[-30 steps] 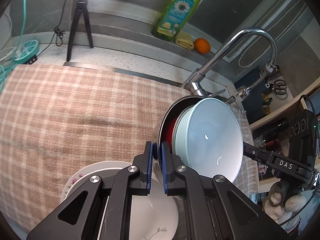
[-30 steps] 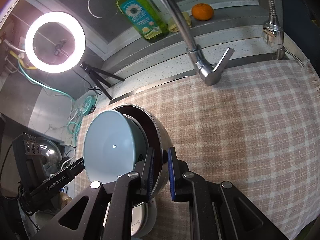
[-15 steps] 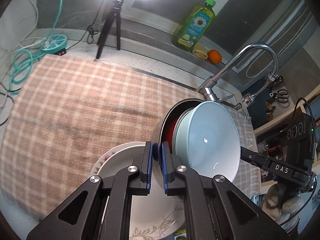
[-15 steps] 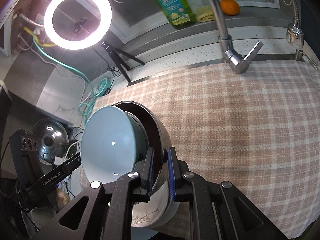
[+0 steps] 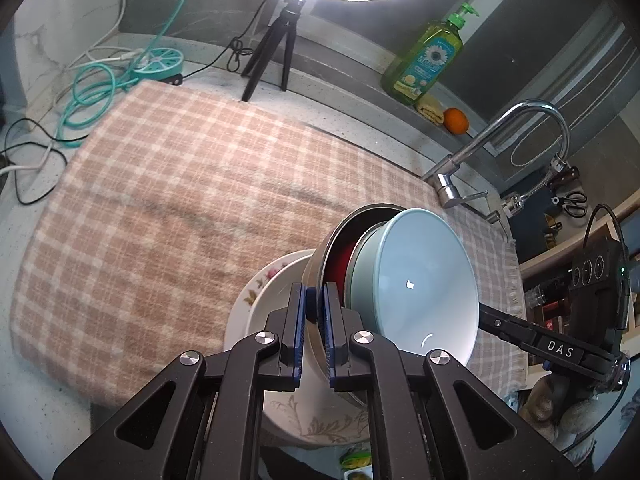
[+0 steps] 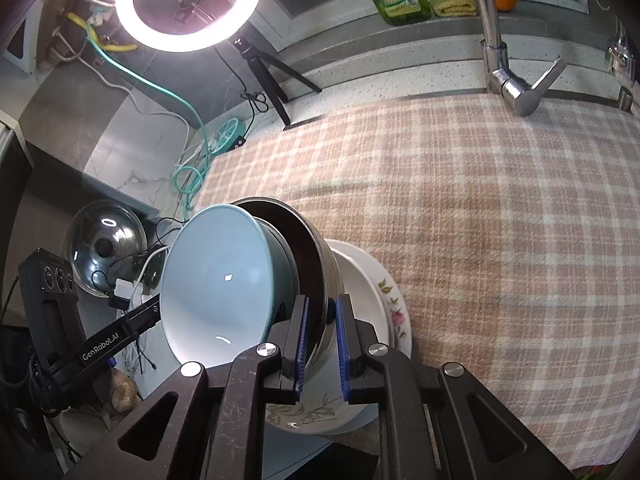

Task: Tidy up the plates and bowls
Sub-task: 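Carry the bowl stack over the white floral plates and lower it on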

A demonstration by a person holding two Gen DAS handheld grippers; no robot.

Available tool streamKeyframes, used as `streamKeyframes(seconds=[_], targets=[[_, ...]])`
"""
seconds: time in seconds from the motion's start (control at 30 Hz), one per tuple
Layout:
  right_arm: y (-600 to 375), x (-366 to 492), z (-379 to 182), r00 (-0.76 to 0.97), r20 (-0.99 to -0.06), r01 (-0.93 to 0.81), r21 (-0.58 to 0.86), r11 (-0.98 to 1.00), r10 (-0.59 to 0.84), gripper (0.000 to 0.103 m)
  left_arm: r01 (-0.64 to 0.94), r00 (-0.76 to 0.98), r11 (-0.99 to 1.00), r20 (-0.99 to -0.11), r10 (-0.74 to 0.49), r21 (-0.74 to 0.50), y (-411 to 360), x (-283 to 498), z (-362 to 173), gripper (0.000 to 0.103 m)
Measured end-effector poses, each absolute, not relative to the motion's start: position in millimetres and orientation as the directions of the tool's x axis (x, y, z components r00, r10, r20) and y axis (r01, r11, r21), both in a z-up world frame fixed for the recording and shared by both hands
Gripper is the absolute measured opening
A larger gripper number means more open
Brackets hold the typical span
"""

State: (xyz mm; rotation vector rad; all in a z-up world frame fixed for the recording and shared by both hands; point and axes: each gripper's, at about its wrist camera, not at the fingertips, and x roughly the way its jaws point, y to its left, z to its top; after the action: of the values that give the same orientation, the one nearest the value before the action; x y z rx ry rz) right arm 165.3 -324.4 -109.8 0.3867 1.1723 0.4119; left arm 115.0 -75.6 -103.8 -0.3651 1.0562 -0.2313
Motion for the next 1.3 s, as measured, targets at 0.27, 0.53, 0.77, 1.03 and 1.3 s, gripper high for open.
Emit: streamKeyframes(seconds=[0.27,0.53,0.77,1.03,1.3], targets=[[-317,157,-119,0.303,-0.807,-0.111,0.498,0.86,0.506,0.012,-0.01,0.466,0.918,-0.814,-0.347,-0.397,-70,108,-112,0.006],[-318,154,-127,0.281,-0.816,-0.1,0.498,0.861,0.505,0.012,-0.014,0.454,0.916,-0.819,-0.351,-0.4,-71,108,-118,0.006],[-320,153,-129,0.271,-0.819,-0.096,0.499,0.861,0.505,0.012,-0.018,0.445,0.918,-0.826,-0.347,-0.396,-72,109,-123,0.006],[-317,153,-129,0.264,-0.819,-0.105,0.501,0.859,0.509,0.012,-0.027,0.437,0.919,-0.832,-0.343,-0.393,-72,110,-126,0.006],[-317,153,-130,0.258,-0.819,-0.118,0.5,0.858,0.513,0.012,-0.032,0.423,0.918,-0.837,-0.346,-0.396,-69,111,-132,0.006]])
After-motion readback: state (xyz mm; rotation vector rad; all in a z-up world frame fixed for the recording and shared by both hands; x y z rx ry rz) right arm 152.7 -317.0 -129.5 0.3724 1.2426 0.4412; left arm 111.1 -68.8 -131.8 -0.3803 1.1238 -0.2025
